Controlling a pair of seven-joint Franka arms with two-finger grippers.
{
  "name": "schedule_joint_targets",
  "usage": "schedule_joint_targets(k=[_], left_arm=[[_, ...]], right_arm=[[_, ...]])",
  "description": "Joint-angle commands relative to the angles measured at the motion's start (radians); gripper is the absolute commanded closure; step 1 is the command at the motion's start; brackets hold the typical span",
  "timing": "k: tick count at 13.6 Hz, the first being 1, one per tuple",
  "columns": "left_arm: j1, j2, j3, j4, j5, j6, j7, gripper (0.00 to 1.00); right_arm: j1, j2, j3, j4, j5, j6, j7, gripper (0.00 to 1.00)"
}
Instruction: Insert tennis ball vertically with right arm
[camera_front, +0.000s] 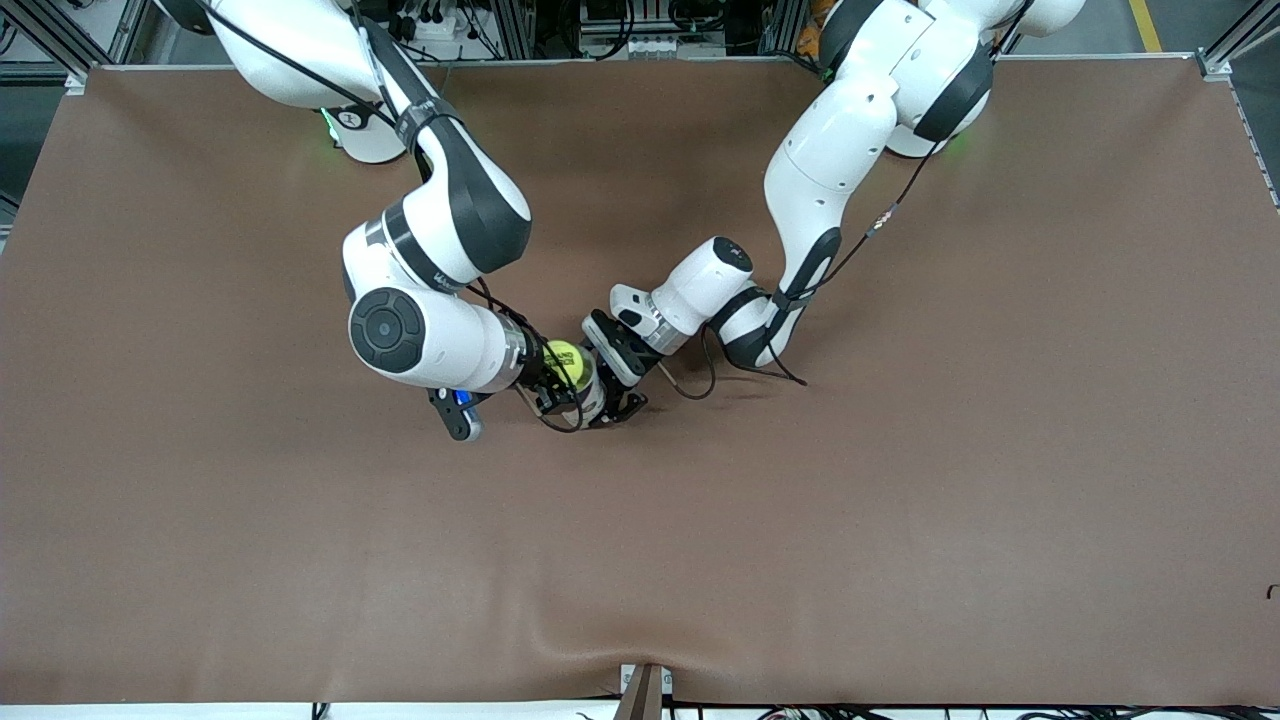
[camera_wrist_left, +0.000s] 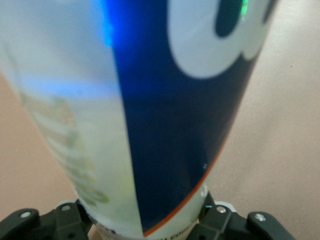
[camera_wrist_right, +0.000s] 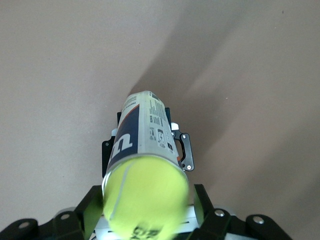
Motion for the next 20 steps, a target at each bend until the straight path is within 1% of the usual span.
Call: schedule_joint_targets(k=[1,4,6,7,8,9,11,12,13,14,15,17,18,20], left_arm=[[0.008,-0.036,-0.001,-0.039,0.017,0.007,0.002,0.21],[0.008,-0.036,-0.001,-0.039,0.017,0.005,0.002,0.20],[0.008,-0.036,-0.001,-0.039,0.017,0.007,0.002,0.20],[0.008,-0.036,-0.001,-0.039,0.017,0.007,0.002,0.17],[0.009,-0.036,-0.002,-0.045,0.015,0.005,0.002,0.04],[0.017,-0.045,-0.003,-0.065,0.017,0.005,0.002,0.00],[0.049,-0.120,-0.019,-0.173,0.032,0.005,0.002,0.00],[0.078,-0.149,-0.032,-0.219,0.041,0.005,0.002,0.00],[0.110,-0.165,-0.054,-0.247,0.076,0.004,0.002,0.00],[0.159,-0.166,-0.079,-0.267,0.119,0.004,0.002,0.00],[0.228,-0.166,-0.114,-0.292,0.187,0.004,-0.002,0.00],[0.389,-0.163,-0.197,-0.312,0.338,-0.001,-0.016,0.00],[0.438,-0.159,-0.214,-0.315,0.382,-0.002,-0.019,0.00],[0.477,-0.159,-0.216,-0.316,0.402,-0.004,-0.022,0.00]], right_arm=[[0.009,0.001,-0.001,0.014,-0.015,-0.006,0.014,0.00],[-0.001,-0.018,-0.004,0.026,-0.014,-0.020,0.008,0.00],[-0.035,-0.032,-0.016,0.060,-0.015,-0.075,0.000,0.00],[-0.064,-0.032,-0.025,0.101,-0.017,-0.104,-0.009,0.00],[-0.094,-0.032,-0.024,0.132,-0.035,-0.113,-0.036,0.00],[-0.128,-0.032,-0.024,0.141,-0.063,-0.116,-0.097,0.00],[-0.193,-0.041,-0.024,0.141,-0.098,-0.127,-0.278,0.00],[-0.216,-0.045,-0.024,0.141,-0.110,-0.129,-0.363,0.00],[-0.230,-0.045,-0.025,0.141,-0.133,-0.129,-0.414,0.00],[-0.240,-0.052,-0.027,0.141,-0.176,-0.132,-0.452,0.00],[-0.257,-0.067,-0.026,0.141,-0.214,-0.152,-0.493,0.00],[-0.300,-0.075,-0.027,0.143,-0.220,-0.196,-0.537,0.00],[-0.338,-0.094,-0.015,0.143,-0.216,-0.210,-0.573,0.00],[-0.357,-0.145,-0.025,0.141,-0.224,-0.250,-0.688,0.00]])
